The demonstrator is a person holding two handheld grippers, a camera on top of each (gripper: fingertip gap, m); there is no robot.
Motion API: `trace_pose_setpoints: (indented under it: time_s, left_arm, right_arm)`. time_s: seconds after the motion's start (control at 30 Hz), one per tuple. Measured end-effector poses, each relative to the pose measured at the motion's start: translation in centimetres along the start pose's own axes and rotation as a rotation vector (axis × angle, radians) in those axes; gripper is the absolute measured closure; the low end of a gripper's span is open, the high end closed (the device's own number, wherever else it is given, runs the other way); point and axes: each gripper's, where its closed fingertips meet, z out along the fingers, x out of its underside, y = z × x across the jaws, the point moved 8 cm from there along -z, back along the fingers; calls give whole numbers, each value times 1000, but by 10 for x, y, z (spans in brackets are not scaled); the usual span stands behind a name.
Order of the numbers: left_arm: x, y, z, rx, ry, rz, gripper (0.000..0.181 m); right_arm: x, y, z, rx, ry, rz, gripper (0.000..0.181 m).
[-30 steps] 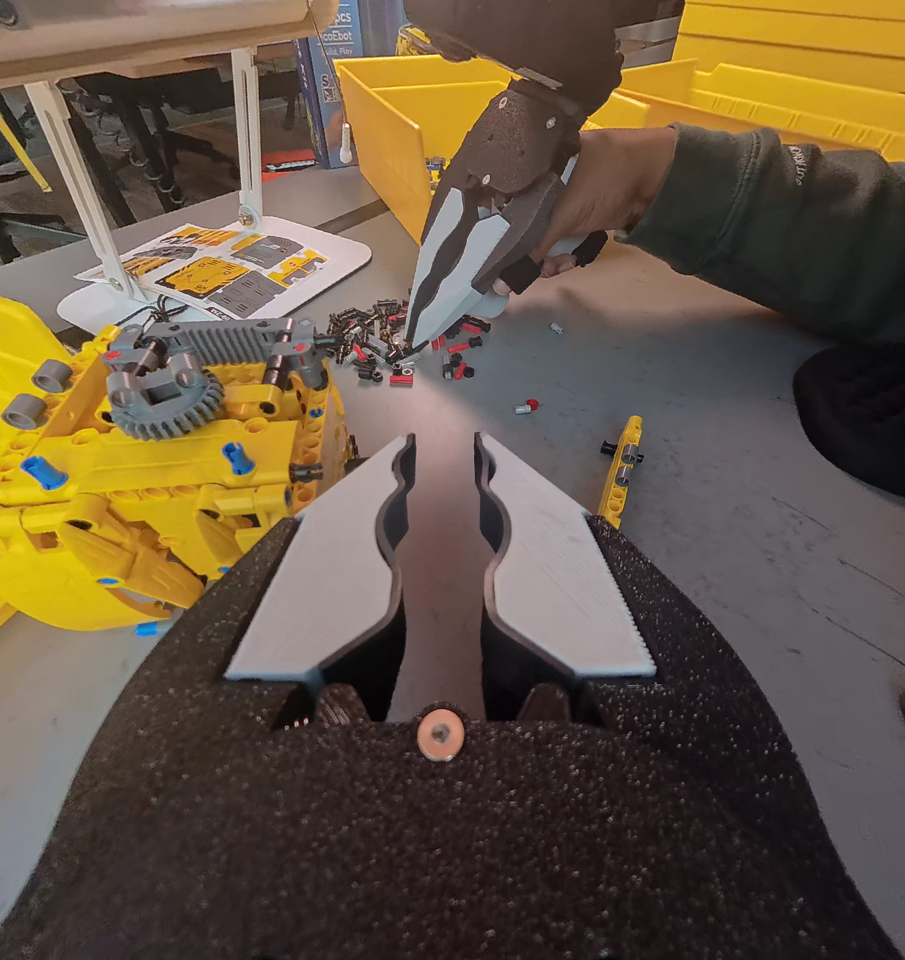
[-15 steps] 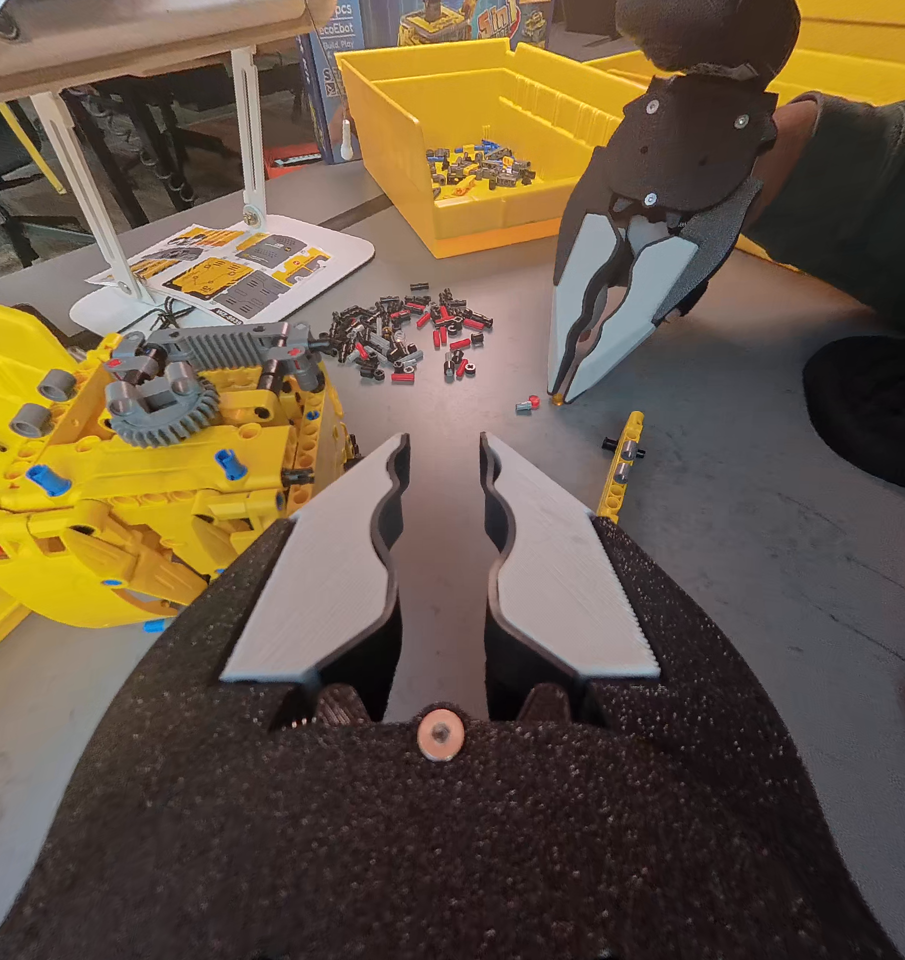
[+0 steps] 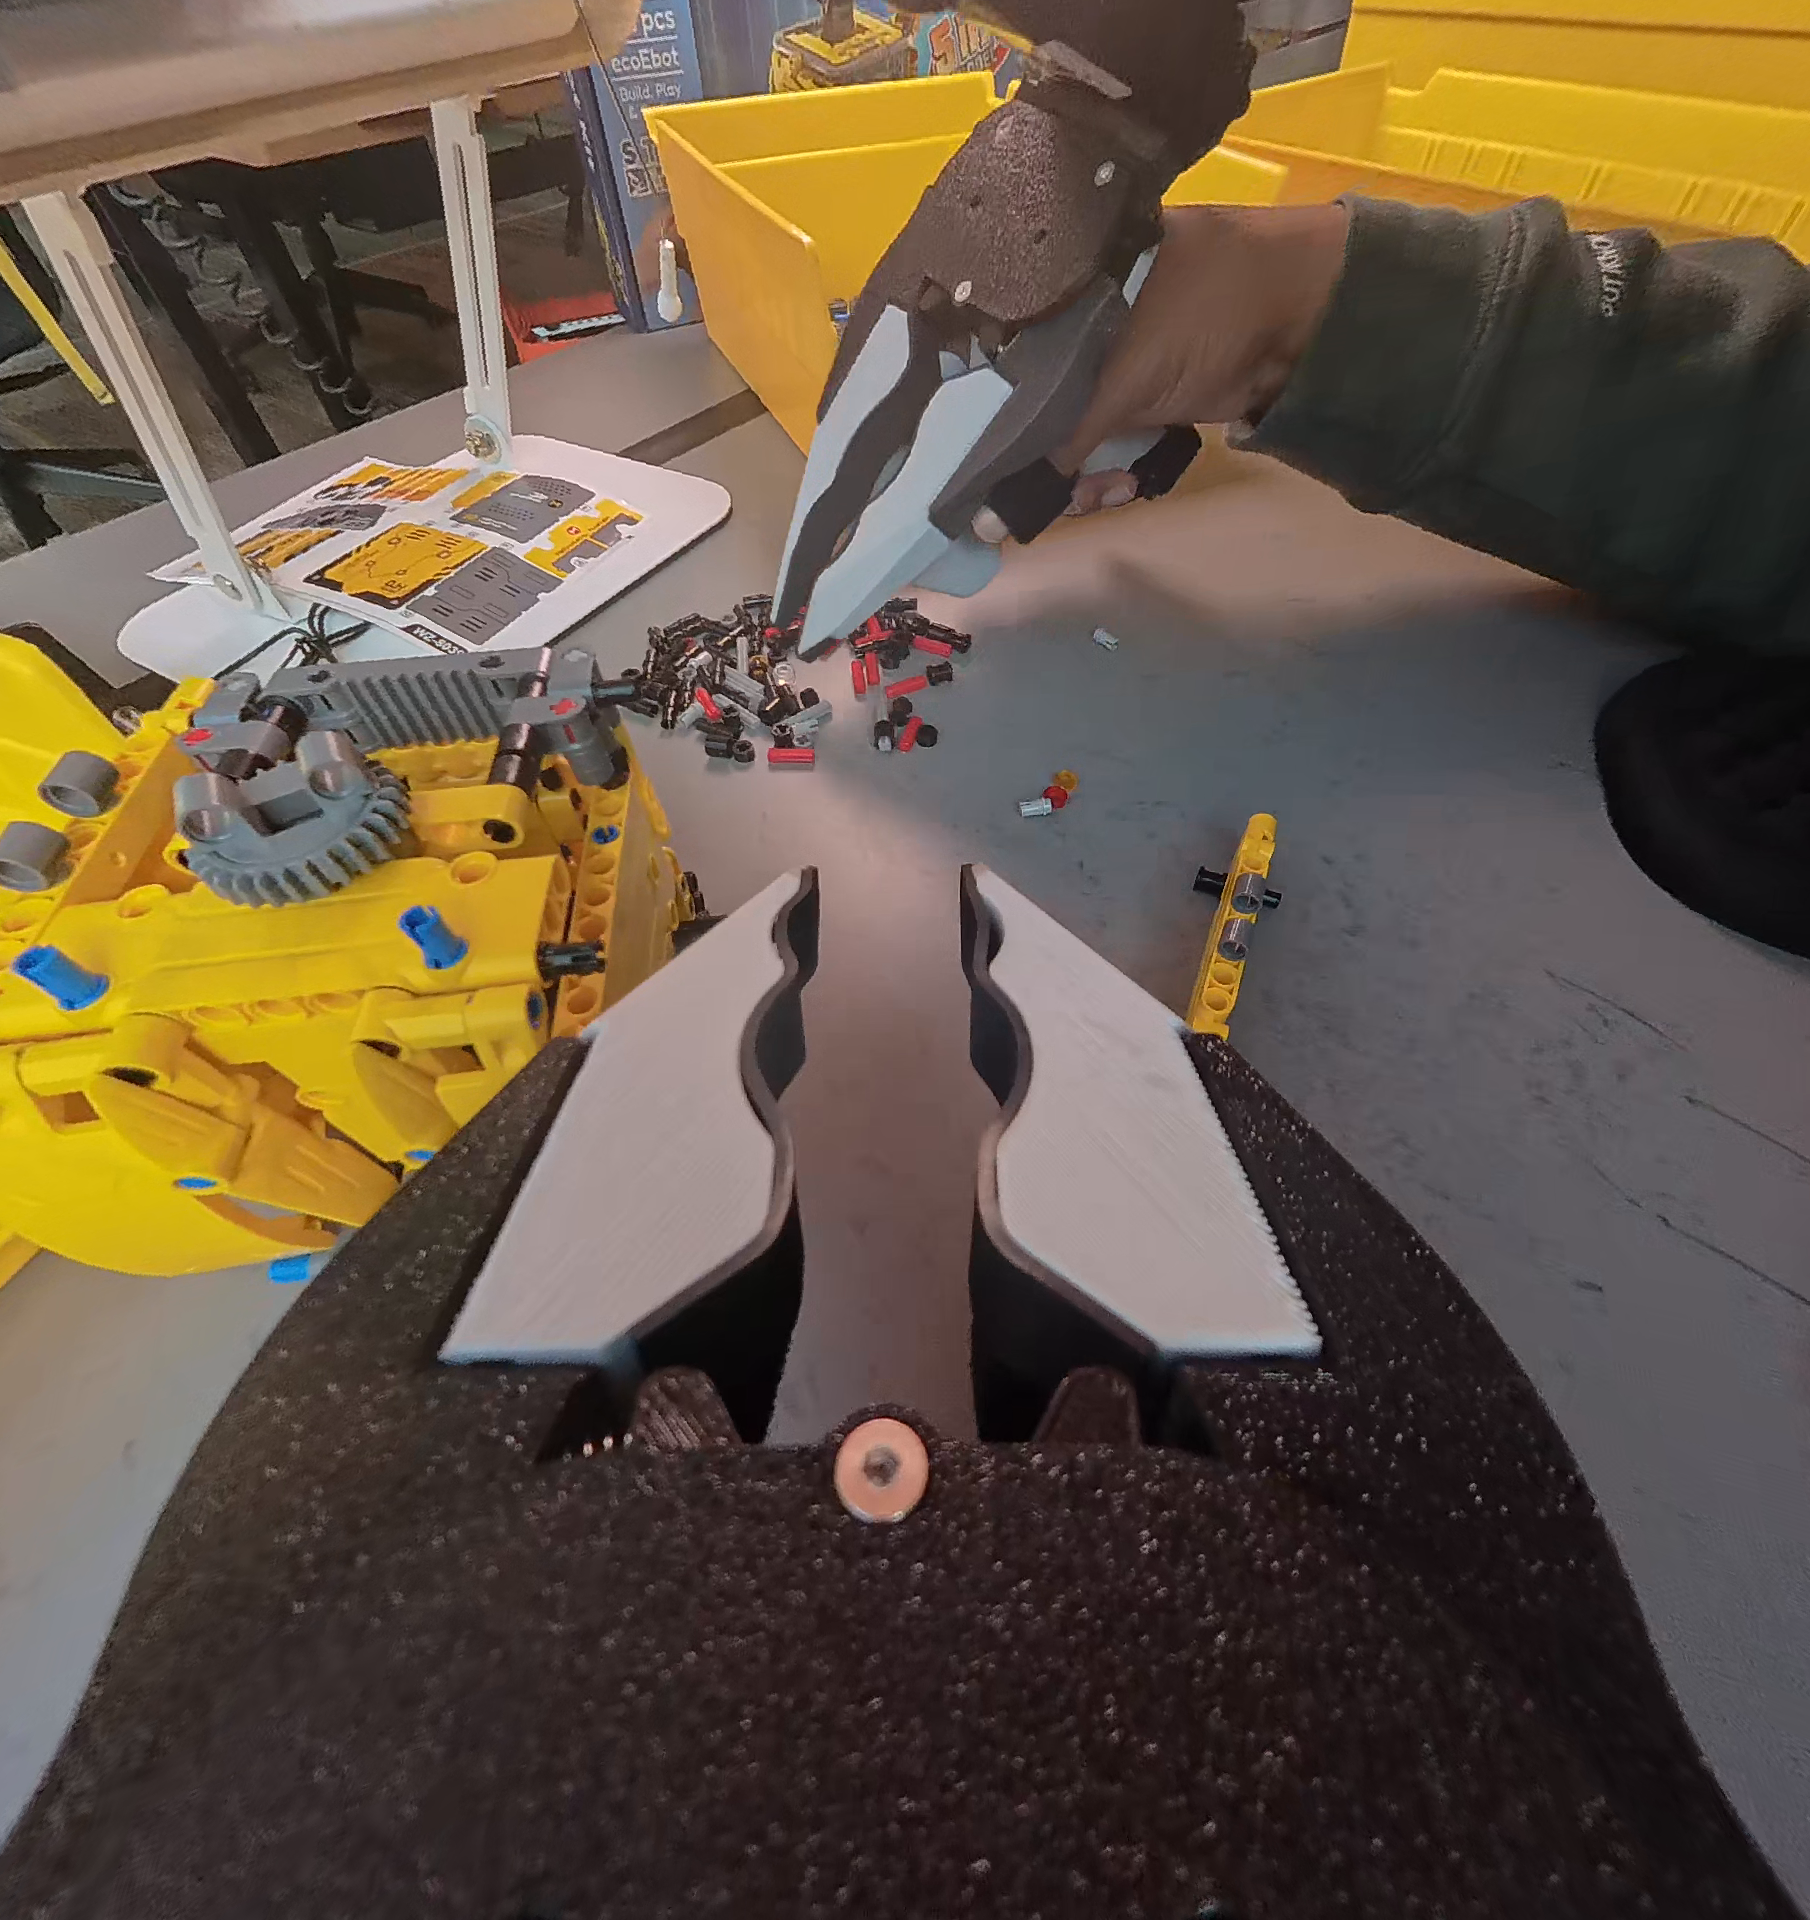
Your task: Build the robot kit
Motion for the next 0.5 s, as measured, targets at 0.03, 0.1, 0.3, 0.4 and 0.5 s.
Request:
trace_pose_setpoints:
  time_s: [0.03,0.1,0.3,0.4,0.5]
  left_arm:
    - [0,0,0,1,-1,-3,155]
    - [0,1,0,5,-2,-7,155]
    - [1,0,1,11,4,-8,155]
    - [2,1,1,12,6,-11,155]
    - [2,1,2,14,9,-11,155]
  right_arm:
    - [0,-1,3,-1,7,-6,167]
    - [1,-1,7,-13,34,-10,167]
    - [3,-5,13,-25,57,-2,169]
    - [3,-6,15,-25,58,-5,173]
    - [4,-6,14,-27,57,-8,174]
